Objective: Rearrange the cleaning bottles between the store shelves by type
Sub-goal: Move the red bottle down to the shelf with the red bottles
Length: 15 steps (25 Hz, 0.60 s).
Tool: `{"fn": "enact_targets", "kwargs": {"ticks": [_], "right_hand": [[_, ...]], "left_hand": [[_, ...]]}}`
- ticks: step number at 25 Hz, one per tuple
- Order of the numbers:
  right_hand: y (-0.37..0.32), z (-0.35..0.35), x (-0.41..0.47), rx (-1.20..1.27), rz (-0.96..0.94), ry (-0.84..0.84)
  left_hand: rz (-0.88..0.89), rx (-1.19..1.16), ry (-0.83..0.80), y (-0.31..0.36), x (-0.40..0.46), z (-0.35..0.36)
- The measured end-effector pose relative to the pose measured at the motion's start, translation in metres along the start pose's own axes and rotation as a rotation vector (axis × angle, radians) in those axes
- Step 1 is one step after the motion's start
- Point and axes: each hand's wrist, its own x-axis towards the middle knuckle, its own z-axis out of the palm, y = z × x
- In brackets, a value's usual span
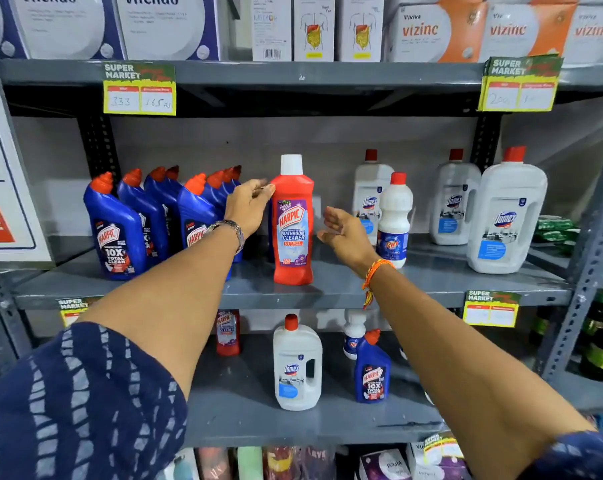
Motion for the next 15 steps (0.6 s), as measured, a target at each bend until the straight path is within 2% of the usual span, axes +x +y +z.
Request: {"fn": "enact_targets", "kwargs": {"ticks": [3,9,15], "right_hand": [[0.013,0.012,-0.003,0.107,0.085,-0.140],[0.024,0.033,-0.005,0.251,0.100,-0.069],[0.009,0.035,-0.031,0.350,0.098,-0.133]], "left_hand": [[-0.080,-0.179,-0.086,-0.011,0.003,0.005],[-0.175,-0.441,-0.133,-0.009,-0.009,0.017],[-0.165,-0.456,-0.062,-0.004,-0.028,0.001]]}}
